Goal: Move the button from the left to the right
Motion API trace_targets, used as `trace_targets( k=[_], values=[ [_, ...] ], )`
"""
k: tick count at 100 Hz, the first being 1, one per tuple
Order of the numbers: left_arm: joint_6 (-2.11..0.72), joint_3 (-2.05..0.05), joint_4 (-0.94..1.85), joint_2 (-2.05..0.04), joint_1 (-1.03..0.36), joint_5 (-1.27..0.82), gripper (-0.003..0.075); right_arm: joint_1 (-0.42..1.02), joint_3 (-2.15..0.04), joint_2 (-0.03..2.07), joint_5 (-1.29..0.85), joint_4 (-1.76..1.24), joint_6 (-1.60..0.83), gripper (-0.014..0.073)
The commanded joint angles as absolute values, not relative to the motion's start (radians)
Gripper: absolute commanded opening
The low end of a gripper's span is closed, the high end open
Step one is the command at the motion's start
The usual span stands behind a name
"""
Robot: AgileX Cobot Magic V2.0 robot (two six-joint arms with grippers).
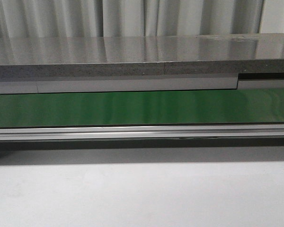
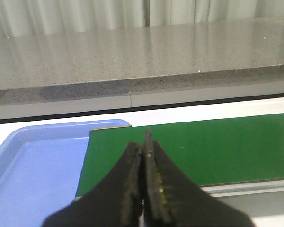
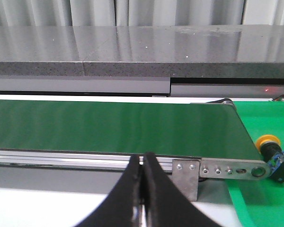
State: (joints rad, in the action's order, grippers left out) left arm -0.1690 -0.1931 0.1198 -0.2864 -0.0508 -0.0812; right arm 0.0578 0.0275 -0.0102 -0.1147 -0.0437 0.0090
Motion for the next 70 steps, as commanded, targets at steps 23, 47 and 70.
trace_targets(
  k=[23,47,70],
  values=[
    [0.023,-0.091,-0.056,-0.133,-0.044,0.022,-0.0019,0.057,0.009,-0.024,-0.036,-0.032,0.01,-0.0068],
    [0.032,-0.006,-0.059,0.005,-0.003,0.023,-0.0019,0.057,0.009,-0.024,-0.036,-0.032,0.01,-0.0068],
    [0.032,0.038,-0.06,0.038,0.02,0.046,-0.0019,0.057,0.009,-0.024,-0.036,-0.032,0.01,-0.0068]
  ],
)
